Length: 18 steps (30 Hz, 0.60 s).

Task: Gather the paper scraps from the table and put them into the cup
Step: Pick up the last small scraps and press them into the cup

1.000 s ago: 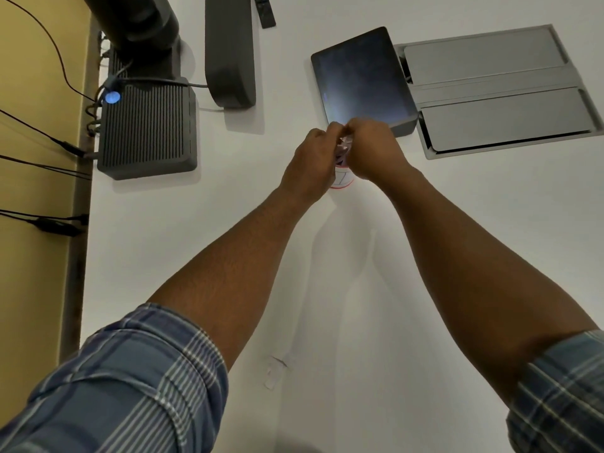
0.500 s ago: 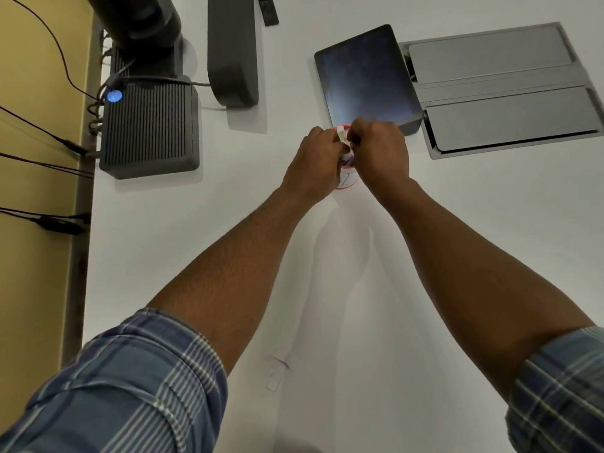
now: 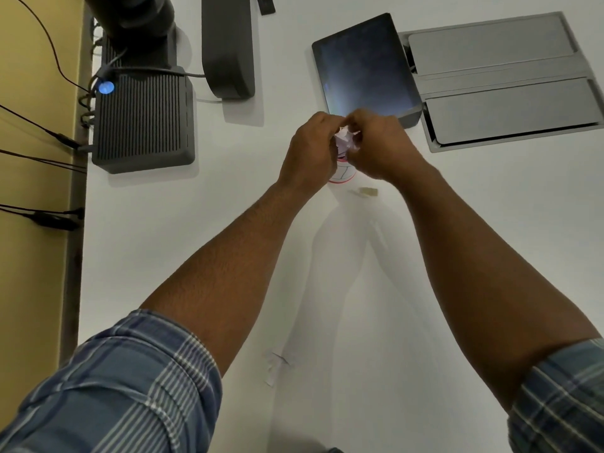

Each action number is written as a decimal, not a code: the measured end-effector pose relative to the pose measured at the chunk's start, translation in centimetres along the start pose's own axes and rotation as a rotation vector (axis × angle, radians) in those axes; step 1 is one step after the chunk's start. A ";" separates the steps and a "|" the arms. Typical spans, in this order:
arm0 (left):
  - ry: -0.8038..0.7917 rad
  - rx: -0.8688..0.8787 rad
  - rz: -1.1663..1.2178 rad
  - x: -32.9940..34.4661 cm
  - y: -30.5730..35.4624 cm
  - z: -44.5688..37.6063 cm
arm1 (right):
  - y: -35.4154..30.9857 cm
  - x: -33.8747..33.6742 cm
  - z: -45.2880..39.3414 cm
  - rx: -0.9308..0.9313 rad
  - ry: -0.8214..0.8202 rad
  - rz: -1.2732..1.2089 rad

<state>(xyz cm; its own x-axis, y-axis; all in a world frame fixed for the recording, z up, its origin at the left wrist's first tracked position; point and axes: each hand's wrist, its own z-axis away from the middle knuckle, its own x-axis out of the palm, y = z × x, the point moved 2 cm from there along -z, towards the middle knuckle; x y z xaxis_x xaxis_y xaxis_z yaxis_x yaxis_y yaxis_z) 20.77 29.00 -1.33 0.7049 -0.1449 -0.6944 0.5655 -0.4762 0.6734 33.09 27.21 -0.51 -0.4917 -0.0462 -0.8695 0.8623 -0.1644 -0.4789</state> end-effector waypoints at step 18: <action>-0.033 -0.021 -0.326 1.2 -1.6 0.5 | -0.1 2.6 -2.6 -0.083 0.091 0.159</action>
<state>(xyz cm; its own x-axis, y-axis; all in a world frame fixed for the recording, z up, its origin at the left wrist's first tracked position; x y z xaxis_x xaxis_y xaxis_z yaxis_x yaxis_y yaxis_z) 20.52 29.10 -3.36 0.4711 -0.0160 -0.8819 0.7679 -0.4845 0.4190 32.07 29.66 -3.00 -0.3391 0.0251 -0.9404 0.9370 -0.0806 -0.3400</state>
